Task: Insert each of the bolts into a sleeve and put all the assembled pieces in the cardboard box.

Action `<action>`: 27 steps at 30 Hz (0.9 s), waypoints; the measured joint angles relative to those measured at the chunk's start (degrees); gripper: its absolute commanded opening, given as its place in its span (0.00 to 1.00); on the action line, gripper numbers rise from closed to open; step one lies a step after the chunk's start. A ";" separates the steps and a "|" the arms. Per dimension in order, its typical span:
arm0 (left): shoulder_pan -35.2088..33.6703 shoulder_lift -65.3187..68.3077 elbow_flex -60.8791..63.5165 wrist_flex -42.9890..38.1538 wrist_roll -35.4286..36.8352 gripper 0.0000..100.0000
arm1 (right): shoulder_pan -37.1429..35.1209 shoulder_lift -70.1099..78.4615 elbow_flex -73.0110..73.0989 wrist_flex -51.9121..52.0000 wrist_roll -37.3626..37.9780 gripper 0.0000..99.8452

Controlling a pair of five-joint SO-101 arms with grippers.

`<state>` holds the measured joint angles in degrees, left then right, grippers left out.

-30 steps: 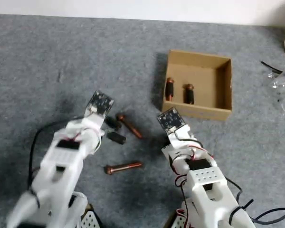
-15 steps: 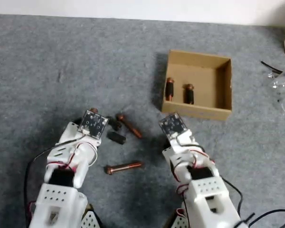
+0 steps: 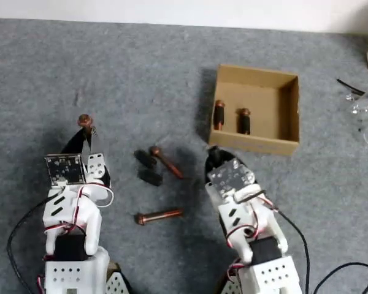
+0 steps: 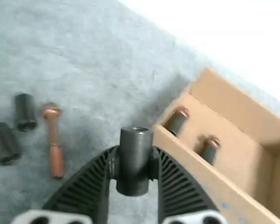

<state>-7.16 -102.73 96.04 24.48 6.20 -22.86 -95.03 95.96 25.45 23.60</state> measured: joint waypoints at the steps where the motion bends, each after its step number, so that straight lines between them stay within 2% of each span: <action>1: 0.09 0.00 0.00 -0.26 0.26 0.01 | -1.14 -1.49 0.00 1.67 0.00 0.00; 6: 4.66 -0.18 0.00 -1.85 0.44 0.01 | -7.38 -4.92 0.00 6.86 0.00 0.00; 11: 12.40 -0.18 0.00 -2.02 2.02 0.01 | -8.70 -5.63 0.00 6.95 0.00 0.00; 14: 16.70 -0.18 0.00 -2.02 7.30 0.01 | -8.88 -5.80 0.00 6.95 0.00 0.00; 21: 17.76 -0.18 -0.09 -9.32 25.58 0.01 | -9.05 -5.80 0.00 6.95 0.00 0.00; 27: 17.76 -0.18 0.00 -16.18 29.10 0.01 | -9.05 -5.80 0.00 6.95 0.00 0.00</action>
<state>10.59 -102.90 96.04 8.31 35.30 -31.91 -100.84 95.96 32.40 23.60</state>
